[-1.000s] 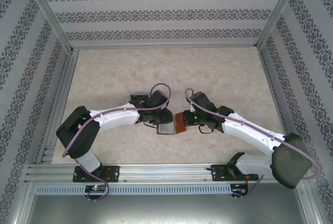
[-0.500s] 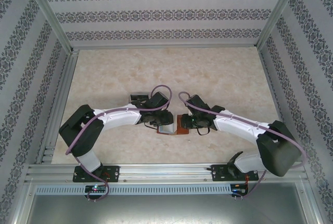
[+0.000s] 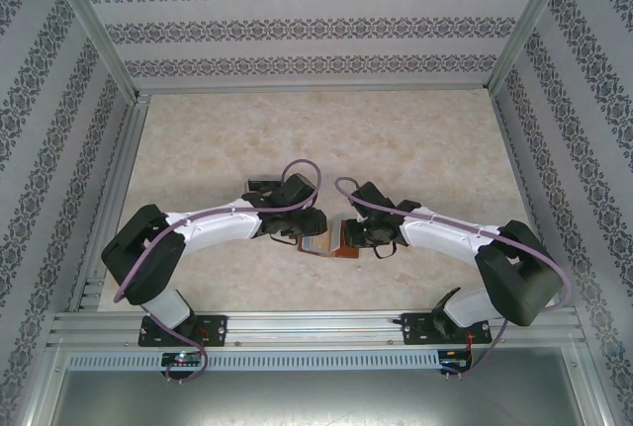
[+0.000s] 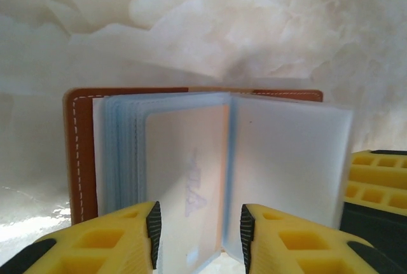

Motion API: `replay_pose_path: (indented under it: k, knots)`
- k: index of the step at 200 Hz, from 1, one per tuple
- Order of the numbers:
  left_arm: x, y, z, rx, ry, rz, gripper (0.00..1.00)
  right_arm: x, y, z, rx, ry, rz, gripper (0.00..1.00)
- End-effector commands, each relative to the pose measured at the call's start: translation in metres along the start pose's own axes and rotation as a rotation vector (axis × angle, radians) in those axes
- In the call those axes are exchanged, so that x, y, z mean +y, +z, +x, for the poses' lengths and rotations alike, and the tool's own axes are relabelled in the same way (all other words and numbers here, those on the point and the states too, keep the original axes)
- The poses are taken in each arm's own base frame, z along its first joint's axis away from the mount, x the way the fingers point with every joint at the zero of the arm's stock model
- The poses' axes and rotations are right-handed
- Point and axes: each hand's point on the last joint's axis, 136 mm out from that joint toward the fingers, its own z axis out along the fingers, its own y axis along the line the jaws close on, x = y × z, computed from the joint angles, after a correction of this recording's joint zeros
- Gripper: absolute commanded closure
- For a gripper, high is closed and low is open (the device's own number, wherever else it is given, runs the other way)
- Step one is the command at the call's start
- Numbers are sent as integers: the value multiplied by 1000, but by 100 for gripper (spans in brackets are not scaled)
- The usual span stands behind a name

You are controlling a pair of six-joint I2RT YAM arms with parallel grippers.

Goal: Take the credit cards out of the card holder

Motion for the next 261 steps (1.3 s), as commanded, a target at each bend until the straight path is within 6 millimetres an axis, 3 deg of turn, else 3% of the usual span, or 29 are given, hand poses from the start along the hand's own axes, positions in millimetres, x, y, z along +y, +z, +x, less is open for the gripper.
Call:
replay_pose_path:
  k: [1, 33, 61, 101, 110, 131, 165, 215, 261]
  knots:
    - [-1, 7, -2, 7, -4, 20, 62, -2, -2, -4, -20, -5, 13, 76]
    - [5, 14, 1, 24, -2, -5, 65, 0, -14, -9, -49, -3, 13, 70]
    - [10, 18, 4, 34, -2, -27, 66, 2, -37, -18, -110, 5, 3, 60]
    - [11, 22, 6, 37, 4, -38, 66, 23, -60, -34, -174, 19, -82, 54]
    - [10, 22, 7, 38, 7, -35, 65, 28, -60, -37, -170, 24, -95, 49]
    - [4, 21, 6, 34, 16, -18, 64, 38, -57, -41, -159, 16, -111, 48]
    - [-9, 21, 7, 33, 57, 9, 57, 37, -43, -41, -123, 19, -89, 37]
    - [-9, 22, 11, 40, 62, 12, 57, 28, -22, -32, -57, 25, -44, 36]
    - [-2, 6, 5, 1, 75, -39, 58, 7, -15, -21, -29, 29, 31, 40]
